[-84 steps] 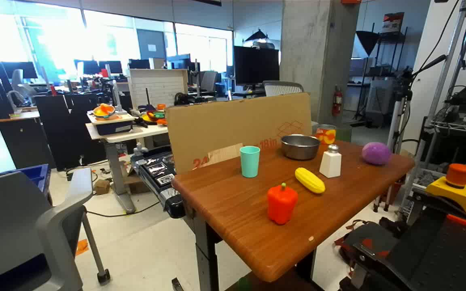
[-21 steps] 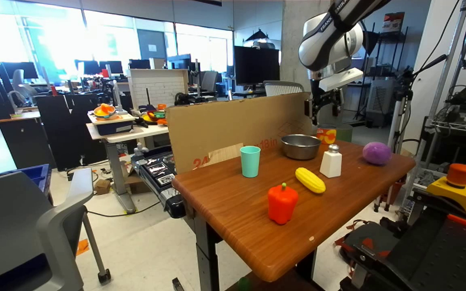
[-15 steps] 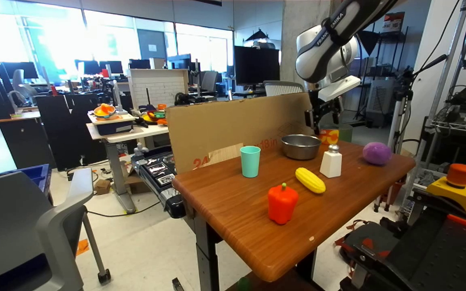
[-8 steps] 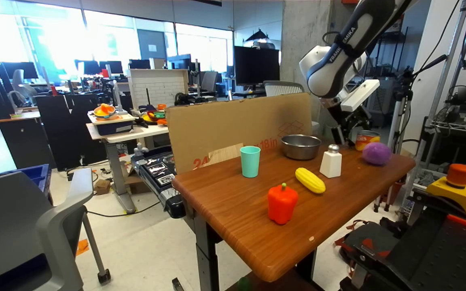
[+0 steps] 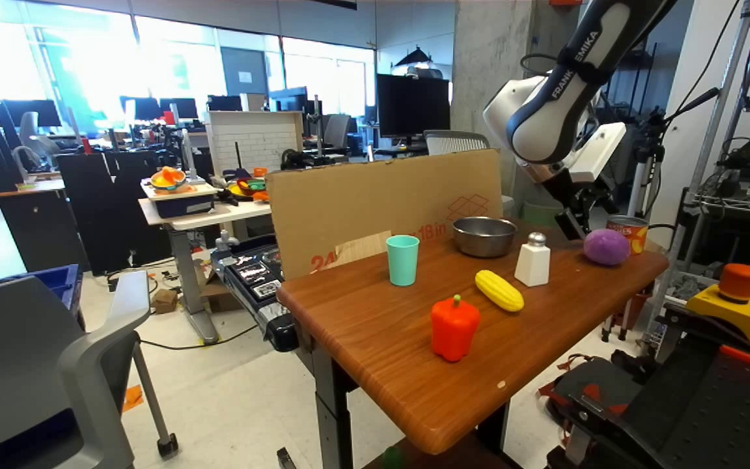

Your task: Move the can to the right front corner

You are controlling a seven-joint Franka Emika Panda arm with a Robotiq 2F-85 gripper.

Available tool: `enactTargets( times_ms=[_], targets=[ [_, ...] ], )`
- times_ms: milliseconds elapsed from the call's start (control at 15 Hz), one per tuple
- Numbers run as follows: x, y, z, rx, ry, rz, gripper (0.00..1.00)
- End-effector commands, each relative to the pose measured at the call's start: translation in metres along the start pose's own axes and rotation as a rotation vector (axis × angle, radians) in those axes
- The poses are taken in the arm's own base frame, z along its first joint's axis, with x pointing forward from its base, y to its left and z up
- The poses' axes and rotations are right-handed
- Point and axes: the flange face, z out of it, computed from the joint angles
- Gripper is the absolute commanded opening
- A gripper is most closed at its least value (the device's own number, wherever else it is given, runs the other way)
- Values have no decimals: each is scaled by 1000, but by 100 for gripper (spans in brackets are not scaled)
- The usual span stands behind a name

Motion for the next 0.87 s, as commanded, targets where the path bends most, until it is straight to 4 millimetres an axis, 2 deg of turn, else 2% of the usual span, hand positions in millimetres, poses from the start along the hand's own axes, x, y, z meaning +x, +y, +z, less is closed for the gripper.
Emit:
enactTargets(
  times_ms=[0, 133, 267, 333, 400, 533, 800],
  targets=[
    [-37, 3, -47, 58, 178, 0, 100],
    [-59, 11, -76, 111, 271, 4, 100],
    [-86, 19, -91, 162, 357, 2, 100],
    [-47, 13, -80, 101, 280, 11, 100],
    [-60, 17, -89, 118, 312, 14, 100],
    [-79, 22, -95, 137, 334, 18, 100],
    [-84, 18, -91, 144, 330, 12, 100]
  ],
)
